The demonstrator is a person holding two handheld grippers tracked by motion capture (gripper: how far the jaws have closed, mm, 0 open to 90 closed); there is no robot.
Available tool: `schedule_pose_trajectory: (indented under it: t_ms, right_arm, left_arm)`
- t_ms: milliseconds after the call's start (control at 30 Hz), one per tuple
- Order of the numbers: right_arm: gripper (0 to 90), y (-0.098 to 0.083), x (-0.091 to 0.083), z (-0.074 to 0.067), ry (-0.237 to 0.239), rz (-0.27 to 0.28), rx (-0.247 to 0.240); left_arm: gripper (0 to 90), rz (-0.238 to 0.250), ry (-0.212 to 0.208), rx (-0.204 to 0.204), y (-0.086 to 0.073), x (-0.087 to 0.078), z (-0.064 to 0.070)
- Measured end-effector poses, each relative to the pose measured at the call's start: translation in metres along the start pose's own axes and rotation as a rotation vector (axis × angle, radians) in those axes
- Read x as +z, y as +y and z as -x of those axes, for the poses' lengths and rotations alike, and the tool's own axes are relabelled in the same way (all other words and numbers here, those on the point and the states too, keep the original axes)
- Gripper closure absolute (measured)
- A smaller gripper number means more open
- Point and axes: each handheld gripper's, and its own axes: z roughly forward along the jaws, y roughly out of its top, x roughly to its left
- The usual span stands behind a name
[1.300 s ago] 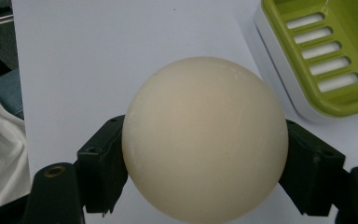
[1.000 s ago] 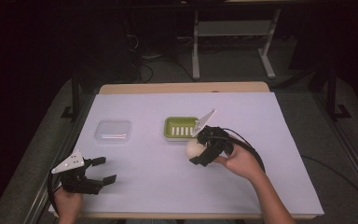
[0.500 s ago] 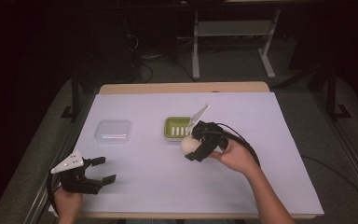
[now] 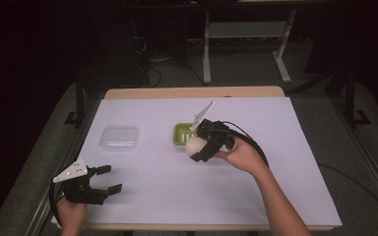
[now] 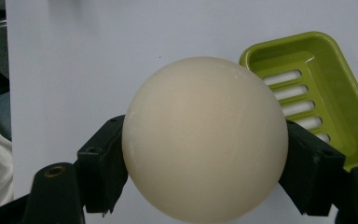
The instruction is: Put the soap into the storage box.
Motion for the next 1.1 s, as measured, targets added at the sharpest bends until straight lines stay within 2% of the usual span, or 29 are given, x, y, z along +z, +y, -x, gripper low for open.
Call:
schedule_pose_trajectory:
  t_ms: [233,433,600,733,767,800,833,967,1100]
  right_arm:
    - [24.4,0.009,0.002,0.008,0.003,0.001,0.001]
    - [24.4,0.018,0.004,0.015,-0.014,-0.003,-0.005]
    - [24.4,0.026,0.005,0.025,-0.021,-0.01,-0.002]
    - [24.4,0.031,0.005,0.032,-0.025,-0.003,0.005]
    - [24.4,0.032,0.004,0.033,-0.024,-0.007,0.013]
    - [24.4,0.033,0.004,0.034,-0.026,-0.005,0.008]
    - [24.4,0.034,0.005,0.036,-0.026,-0.003,0.006]
    - [24.4,0.037,0.005,0.039,-0.025,0.0,0.009]
    - [24.4,0.036,0.011,0.047,-0.024,-0.003,0.031]
  left_arm:
    - [13.2,0.005,-0.001,-0.004,0.0,0.0,0.0]
    - [13.2,0.006,-0.002,-0.005,0.0,0.0,0.0]
    - [13.2,0.009,0.0,-0.016,-0.001,-0.001,-0.001]
    - [13.2,0.002,0.001,-0.008,-0.001,-0.002,-0.002]
    - [13.2,0.003,0.0,-0.009,-0.001,-0.002,-0.002]
    - [13.2,0.018,-0.001,-0.027,-0.001,-0.001,0.0]
    - [13.2,0.006,0.0,-0.013,-0.001,-0.002,-0.001]
    - [13.2,0.008,-0.001,-0.014,-0.001,-0.002,-0.001]
    - [13.2,0.008,0.0,-0.012,-0.001,-0.002,-0.002]
